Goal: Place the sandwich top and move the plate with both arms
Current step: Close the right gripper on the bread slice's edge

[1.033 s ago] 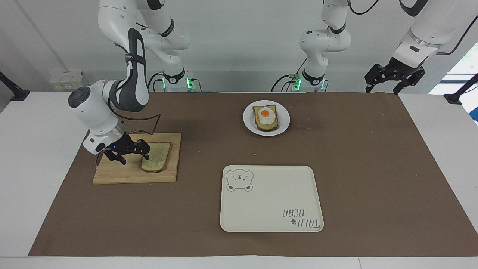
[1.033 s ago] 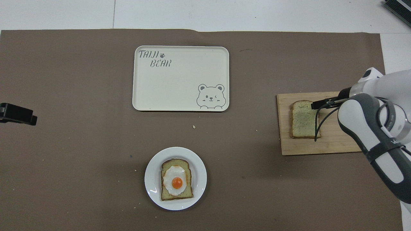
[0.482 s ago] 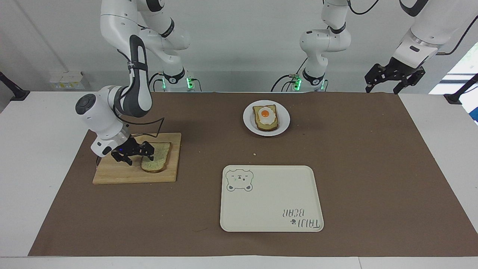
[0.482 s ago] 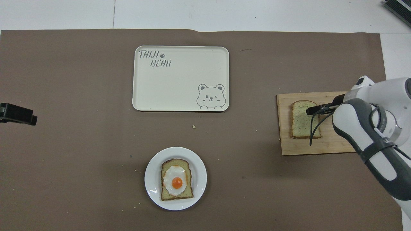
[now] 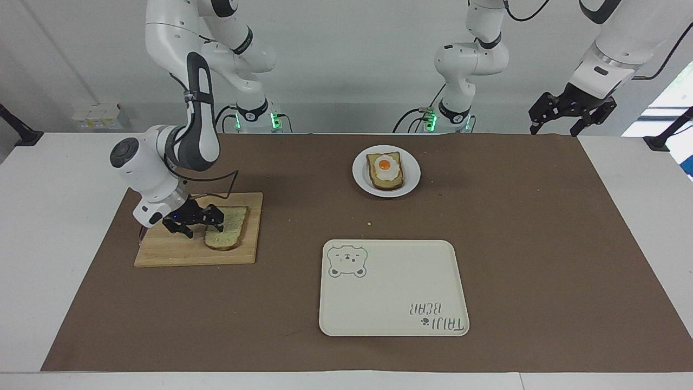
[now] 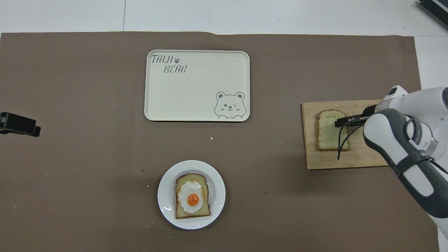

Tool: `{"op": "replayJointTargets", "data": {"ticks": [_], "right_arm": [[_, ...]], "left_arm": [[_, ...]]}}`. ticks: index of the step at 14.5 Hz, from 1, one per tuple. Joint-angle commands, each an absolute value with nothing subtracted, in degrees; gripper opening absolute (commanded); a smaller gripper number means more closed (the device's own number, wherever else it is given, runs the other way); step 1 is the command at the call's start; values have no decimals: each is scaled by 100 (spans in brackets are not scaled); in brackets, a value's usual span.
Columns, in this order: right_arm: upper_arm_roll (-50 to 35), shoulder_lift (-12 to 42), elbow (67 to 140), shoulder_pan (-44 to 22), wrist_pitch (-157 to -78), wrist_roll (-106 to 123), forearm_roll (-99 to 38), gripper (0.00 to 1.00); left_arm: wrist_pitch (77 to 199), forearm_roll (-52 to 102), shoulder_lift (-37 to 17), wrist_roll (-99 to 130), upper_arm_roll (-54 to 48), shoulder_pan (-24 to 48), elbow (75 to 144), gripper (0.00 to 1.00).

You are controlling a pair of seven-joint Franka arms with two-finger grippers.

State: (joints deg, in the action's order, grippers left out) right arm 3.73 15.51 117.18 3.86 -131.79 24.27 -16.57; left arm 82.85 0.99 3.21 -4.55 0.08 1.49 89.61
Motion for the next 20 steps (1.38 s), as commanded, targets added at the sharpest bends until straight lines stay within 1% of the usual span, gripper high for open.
{"op": "replayJointTargets", "data": {"ticks": [1,3,4,5,6,17,20], "right_arm": [[308,1441,11874,475,-13307,2681,-1846,59],[316,1441,11874,475,-13307,2681,-1837,38],[316,1441,11874,475,-13307,2663,-1846,19],[316,1450,11874,457,-13307,2620,-1846,3],[316,1441,11874,466,-13307,2610,-1846,0],[316,1459,11804,439,-13219,2426,-1837,0],[316,1380,11760,431,-13149,2461,-1837,0]], "left_arm": [[8227,18,404,-413,-26,97,8991,100],[8227,18,404,-413,-26,97,9009,100],[8227,18,404,-413,-26,97,9009,100],[8227,18,404,-413,-26,97,8991,100],[8227,18,404,-413,-26,97,9009,100],[8227,18,404,-413,-26,97,9009,100],[8227,18,404,-413,-26,97,8991,100]]}}
